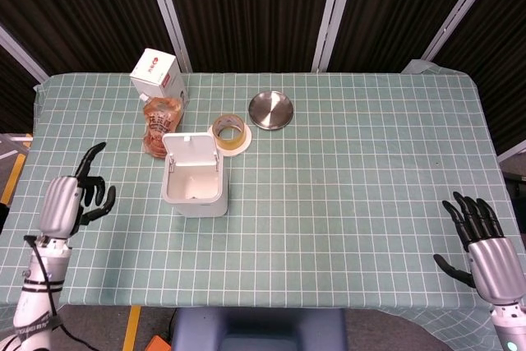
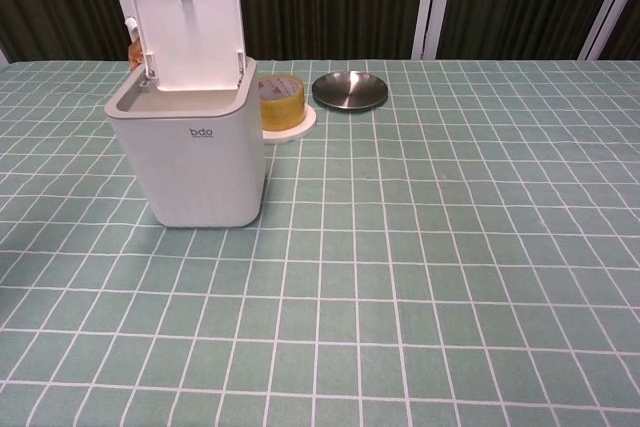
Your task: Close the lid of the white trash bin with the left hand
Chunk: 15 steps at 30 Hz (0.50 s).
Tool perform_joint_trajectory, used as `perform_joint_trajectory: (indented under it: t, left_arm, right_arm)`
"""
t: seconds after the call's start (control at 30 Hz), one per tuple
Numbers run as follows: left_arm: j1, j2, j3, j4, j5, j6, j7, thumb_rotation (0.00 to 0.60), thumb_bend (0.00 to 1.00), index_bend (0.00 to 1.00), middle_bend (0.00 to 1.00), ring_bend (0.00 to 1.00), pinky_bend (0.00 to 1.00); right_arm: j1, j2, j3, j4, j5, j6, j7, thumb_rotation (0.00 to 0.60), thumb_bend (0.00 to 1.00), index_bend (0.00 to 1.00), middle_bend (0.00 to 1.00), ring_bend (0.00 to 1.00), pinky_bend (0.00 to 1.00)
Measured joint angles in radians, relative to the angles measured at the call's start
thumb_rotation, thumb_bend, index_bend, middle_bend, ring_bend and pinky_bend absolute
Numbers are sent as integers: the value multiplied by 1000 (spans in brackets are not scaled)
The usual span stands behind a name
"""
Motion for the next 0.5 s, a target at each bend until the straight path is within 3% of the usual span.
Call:
perform_joint_trajectory:
  t: [0.17, 0.5]
  left_arm:
    - [-137, -14, -83, -51, -236, -116, 135, 600, 489, 180, 1000, 1000, 1000]
    - [-434, -68, -182, -48, -746, -276, 342, 600, 490, 171, 1000, 1000, 1000]
  right_arm:
    - [-1, 5, 4, 1, 6, 3, 3, 600, 267, 0, 0, 0, 0]
    - [-13, 36, 22, -9, 52, 9, 27, 600, 267, 0, 0, 0, 0]
